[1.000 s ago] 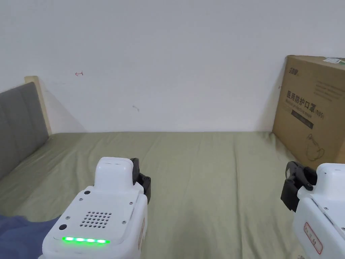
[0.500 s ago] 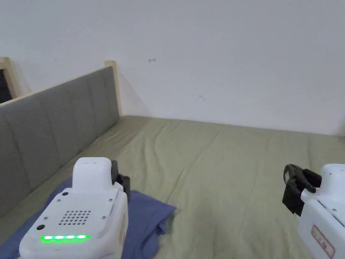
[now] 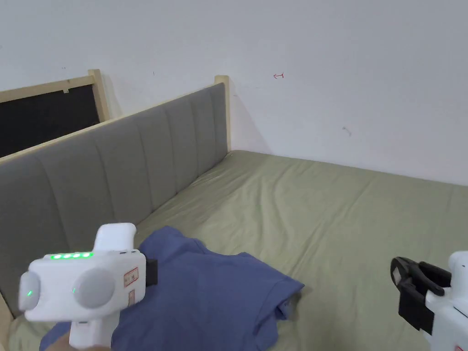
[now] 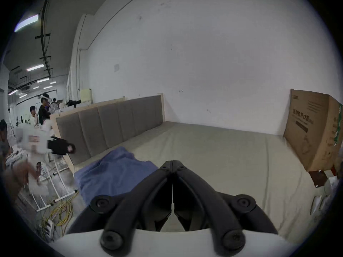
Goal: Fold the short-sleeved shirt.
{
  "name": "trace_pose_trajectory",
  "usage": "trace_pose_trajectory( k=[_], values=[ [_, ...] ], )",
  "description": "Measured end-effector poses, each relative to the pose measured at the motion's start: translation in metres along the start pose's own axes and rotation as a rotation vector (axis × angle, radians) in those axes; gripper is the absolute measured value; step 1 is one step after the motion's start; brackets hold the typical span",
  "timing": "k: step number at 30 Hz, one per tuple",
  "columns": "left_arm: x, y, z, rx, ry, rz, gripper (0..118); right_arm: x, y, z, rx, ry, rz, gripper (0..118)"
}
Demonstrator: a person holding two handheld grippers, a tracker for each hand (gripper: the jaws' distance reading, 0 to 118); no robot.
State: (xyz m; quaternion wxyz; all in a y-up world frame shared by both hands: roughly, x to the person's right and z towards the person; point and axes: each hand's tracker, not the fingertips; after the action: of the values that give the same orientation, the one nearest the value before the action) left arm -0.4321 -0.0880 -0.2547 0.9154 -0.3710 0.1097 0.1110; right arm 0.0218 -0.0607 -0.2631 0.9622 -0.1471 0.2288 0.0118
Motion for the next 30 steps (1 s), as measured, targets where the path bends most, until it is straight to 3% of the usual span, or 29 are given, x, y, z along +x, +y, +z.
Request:
trace_pose_trajectory(
  k=[2,3,5,6,13,14,16,18,23,25,27,30],
  values=[
    [-0.013,0.005,-0.048,-0.166,-0.059,0.026,1,0.012,-0.006,0.002,-0.037,-0.026,0.007,0],
    [-0.013,0.003,-0.070,-0.204,-0.080,0.044,10,0.018,-0.010,0.002,-0.055,-0.038,0.008,0],
    [-0.018,0.002,-0.110,-0.312,-0.047,0.064,76,0.030,-0.017,0.003,-0.088,-0.063,0.008,0],
    [-0.022,-0.001,-0.129,-0.338,-0.024,0.077,95,0.036,-0.021,0.003,-0.105,-0.074,0.008,0],
    [-0.026,-0.018,-0.221,-0.426,0.050,0.104,97,0.065,-0.043,-0.002,-0.199,-0.136,-0.015,0],
    [-0.025,-0.021,-0.231,-0.443,0.059,0.111,100,0.068,-0.045,-0.004,-0.208,-0.140,-0.020,0],
    [-0.018,-0.030,-0.241,-0.436,0.023,0.088,118,0.072,-0.051,-0.008,-0.228,-0.141,-0.028,0],
    [-0.006,-0.036,-0.250,-0.416,0.110,-0.008,118,0.073,-0.056,-0.012,-0.249,-0.142,-0.029,0],
    [-0.002,-0.037,-0.241,-0.382,0.143,-0.018,118,0.075,-0.063,-0.018,-0.267,-0.126,-0.048,0],
    [-0.004,-0.033,-0.231,-0.380,0.133,-0.026,112,0.075,-0.063,-0.018,-0.267,-0.116,-0.061,0],
    [-0.004,-0.033,-0.215,-0.364,0.111,-0.044,91,0.076,-0.062,-0.015,-0.266,-0.105,-0.065,0],
    [-0.008,-0.025,-0.183,-0.318,0.079,-0.062,0,0.077,-0.060,-0.006,-0.245,-0.095,-0.068,0]
  ],
)
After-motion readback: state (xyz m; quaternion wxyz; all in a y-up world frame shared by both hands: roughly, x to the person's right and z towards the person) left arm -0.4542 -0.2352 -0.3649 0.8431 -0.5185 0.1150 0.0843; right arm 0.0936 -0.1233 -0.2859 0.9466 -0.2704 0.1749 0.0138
